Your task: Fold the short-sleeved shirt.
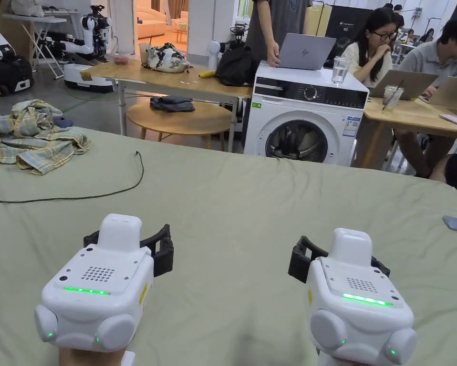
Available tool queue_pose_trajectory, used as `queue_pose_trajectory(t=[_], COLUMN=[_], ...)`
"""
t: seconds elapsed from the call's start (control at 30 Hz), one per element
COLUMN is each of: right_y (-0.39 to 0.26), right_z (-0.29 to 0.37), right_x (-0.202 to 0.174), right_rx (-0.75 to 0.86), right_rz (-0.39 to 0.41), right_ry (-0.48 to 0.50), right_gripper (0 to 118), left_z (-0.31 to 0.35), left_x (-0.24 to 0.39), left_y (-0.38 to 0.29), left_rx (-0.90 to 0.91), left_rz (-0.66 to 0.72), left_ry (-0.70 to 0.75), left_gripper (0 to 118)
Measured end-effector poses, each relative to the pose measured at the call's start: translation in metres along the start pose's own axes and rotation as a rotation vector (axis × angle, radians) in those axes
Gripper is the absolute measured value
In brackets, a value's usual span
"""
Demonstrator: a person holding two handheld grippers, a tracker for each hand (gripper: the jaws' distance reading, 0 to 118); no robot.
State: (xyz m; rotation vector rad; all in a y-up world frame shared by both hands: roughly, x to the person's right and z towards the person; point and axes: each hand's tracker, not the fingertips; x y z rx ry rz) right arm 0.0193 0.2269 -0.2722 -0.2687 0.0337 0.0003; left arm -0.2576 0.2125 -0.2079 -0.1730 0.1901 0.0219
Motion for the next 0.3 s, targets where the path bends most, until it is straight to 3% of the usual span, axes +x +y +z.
queue_pose_trajectory(t=[0.3], right_y=[-0.004], right_z=[-0.014], right_x=[-0.001], right_rx=[-0.028], right_rz=[-0.001], right_ry=[-0.023], right_gripper=[83], left_z=[-0.001], left_x=[-0.004], left_y=[0.002], left_rx=[0.003], left_rz=[-0.001], left_ry=[0.006], left_gripper=[68])
